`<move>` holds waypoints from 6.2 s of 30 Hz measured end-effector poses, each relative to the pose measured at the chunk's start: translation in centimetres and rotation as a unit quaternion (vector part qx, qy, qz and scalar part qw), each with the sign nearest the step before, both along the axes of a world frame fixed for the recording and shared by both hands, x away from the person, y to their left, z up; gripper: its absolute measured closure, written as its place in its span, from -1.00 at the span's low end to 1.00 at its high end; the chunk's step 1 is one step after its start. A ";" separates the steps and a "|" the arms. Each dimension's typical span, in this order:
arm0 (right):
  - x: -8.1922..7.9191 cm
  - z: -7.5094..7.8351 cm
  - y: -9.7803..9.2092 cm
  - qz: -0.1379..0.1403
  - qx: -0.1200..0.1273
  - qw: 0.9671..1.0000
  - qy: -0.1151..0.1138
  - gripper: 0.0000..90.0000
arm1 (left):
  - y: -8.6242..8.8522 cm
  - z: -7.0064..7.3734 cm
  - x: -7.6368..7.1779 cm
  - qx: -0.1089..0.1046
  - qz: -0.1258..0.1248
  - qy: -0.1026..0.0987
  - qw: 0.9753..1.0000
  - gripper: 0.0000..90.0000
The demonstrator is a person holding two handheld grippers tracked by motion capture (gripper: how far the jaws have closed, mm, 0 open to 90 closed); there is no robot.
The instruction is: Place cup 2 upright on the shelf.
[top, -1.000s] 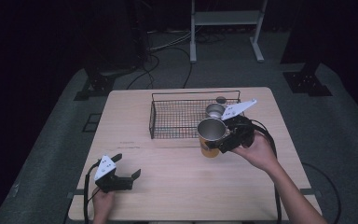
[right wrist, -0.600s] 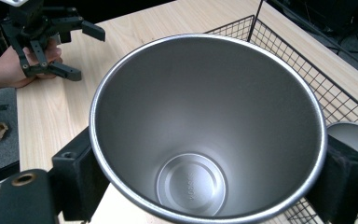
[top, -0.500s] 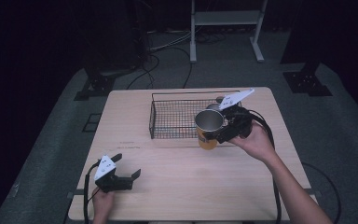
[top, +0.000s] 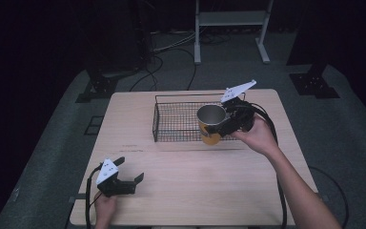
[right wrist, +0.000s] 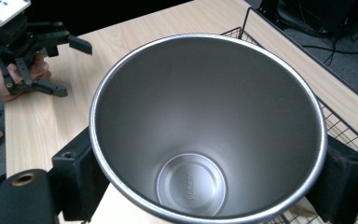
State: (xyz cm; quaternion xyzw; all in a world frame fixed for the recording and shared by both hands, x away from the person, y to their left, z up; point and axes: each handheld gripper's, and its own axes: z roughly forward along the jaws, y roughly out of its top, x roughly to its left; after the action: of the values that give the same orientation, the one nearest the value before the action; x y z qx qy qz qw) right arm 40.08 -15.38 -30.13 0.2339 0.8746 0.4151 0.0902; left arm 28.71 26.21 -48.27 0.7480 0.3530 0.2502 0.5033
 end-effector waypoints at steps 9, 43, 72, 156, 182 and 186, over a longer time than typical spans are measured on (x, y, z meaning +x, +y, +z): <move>2.0 0.7 0.5 -0.013 -0.002 1.000 0.003 -0.71 | 0.0 0.0 0.0 0.001 0.000 0.000 1.000 -1.00; 7.4 0.7 3.7 -0.041 0.004 0.999 0.012 -0.71 | 0.1 0.0 0.0 -0.001 -0.001 0.000 1.000 -1.00; 10.9 -2.0 7.5 -0.073 -0.037 0.997 0.017 -0.71 | 0.2 0.1 -0.1 -0.004 -0.001 0.002 1.000 -1.00; 13.7 -10.7 10.3 -0.124 -0.064 0.989 0.047 -0.72 | 0.3 0.1 -0.1 -0.007 -0.002 -0.003 1.000 -1.00; 12.8 -10.9 9.7 -0.115 -0.066 0.990 0.038 -0.85 | 0.2 0.0 0.0 -0.005 0.001 0.000 1.000 -1.00; 12.7 -10.7 9.5 -0.117 -0.048 0.991 0.044 -0.95 | 0.2 0.0 0.1 -0.005 0.002 0.001 1.000 -1.00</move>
State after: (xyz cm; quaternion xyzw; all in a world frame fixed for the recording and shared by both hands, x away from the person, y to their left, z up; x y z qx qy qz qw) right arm 52.78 -5.93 -40.83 0.3476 0.8635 0.3482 0.1106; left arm 28.78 26.44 -48.24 0.7450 0.3561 0.2482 0.5065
